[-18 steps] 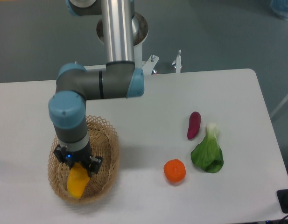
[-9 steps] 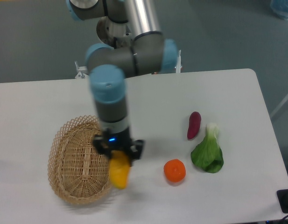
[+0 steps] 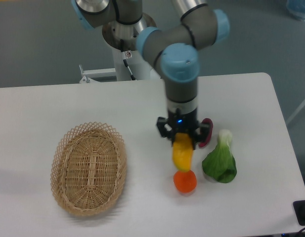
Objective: Pick up the mango from the basket
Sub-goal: 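Lift the mango out of the basket and carry it toward the bok choy, then hold the mango raised above the bok choy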
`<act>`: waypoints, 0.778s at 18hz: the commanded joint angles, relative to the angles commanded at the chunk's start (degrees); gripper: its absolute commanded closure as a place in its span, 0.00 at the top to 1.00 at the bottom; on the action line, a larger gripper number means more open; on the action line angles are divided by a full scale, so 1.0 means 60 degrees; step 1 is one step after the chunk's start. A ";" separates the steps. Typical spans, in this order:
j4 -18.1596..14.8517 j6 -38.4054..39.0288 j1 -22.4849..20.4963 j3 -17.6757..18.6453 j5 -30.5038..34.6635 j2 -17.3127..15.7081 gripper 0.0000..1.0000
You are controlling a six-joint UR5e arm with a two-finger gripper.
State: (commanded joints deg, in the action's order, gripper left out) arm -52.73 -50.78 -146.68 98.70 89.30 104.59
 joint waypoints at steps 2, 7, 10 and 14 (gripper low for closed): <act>0.0000 -0.0572 -0.0191 -0.0015 -0.0044 0.0000 0.39; 0.0000 -0.1772 -0.0762 -0.0029 -0.0044 0.0000 0.41; -0.0015 -0.2740 -0.1026 -0.0015 0.0015 0.0015 0.41; -0.0029 -0.2786 -0.1056 0.0000 0.0029 0.0058 0.42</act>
State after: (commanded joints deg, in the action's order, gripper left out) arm -52.91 -67.50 -153.02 98.70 89.47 104.94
